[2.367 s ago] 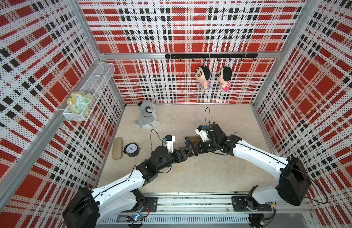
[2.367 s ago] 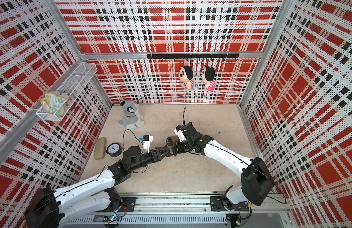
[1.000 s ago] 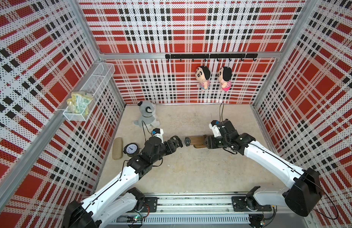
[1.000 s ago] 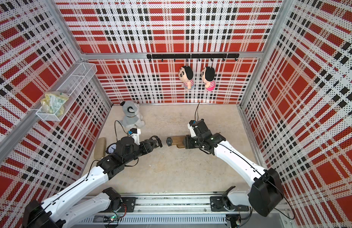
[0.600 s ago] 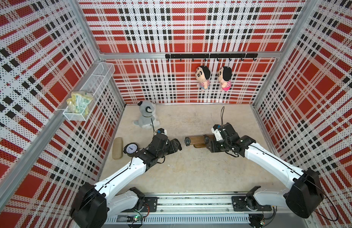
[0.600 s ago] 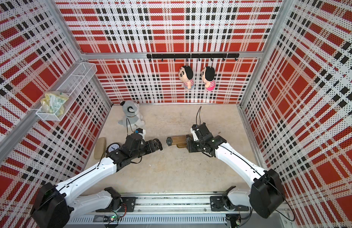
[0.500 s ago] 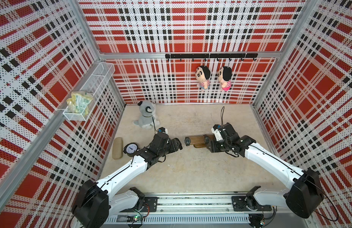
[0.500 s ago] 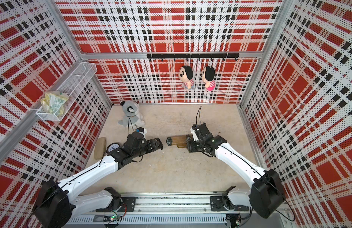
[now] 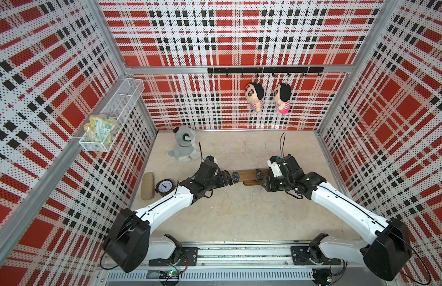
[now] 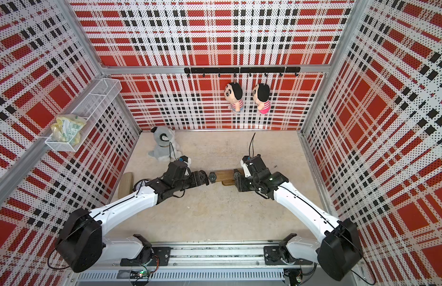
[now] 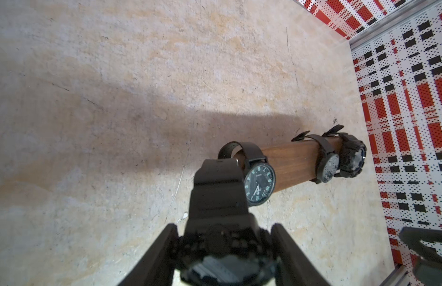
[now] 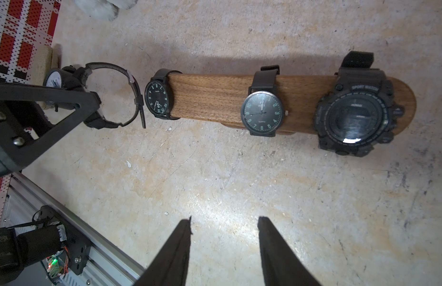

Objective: Place watch on stand
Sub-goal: Adjust the watch on the stand.

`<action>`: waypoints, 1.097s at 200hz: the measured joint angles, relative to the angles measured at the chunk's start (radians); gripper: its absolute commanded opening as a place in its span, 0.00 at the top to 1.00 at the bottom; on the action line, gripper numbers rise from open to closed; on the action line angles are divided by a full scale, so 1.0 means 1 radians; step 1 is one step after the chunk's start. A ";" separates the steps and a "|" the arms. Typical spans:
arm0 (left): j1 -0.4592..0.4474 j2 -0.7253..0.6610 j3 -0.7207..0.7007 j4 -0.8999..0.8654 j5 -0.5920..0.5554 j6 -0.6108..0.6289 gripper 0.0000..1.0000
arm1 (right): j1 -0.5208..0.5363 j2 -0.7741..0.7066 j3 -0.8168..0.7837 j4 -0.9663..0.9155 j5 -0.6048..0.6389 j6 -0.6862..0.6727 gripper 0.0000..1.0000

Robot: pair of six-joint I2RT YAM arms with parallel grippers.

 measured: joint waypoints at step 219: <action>-0.084 0.153 0.138 0.007 0.018 0.018 0.77 | -0.001 -0.011 -0.014 -0.003 0.000 -0.006 0.53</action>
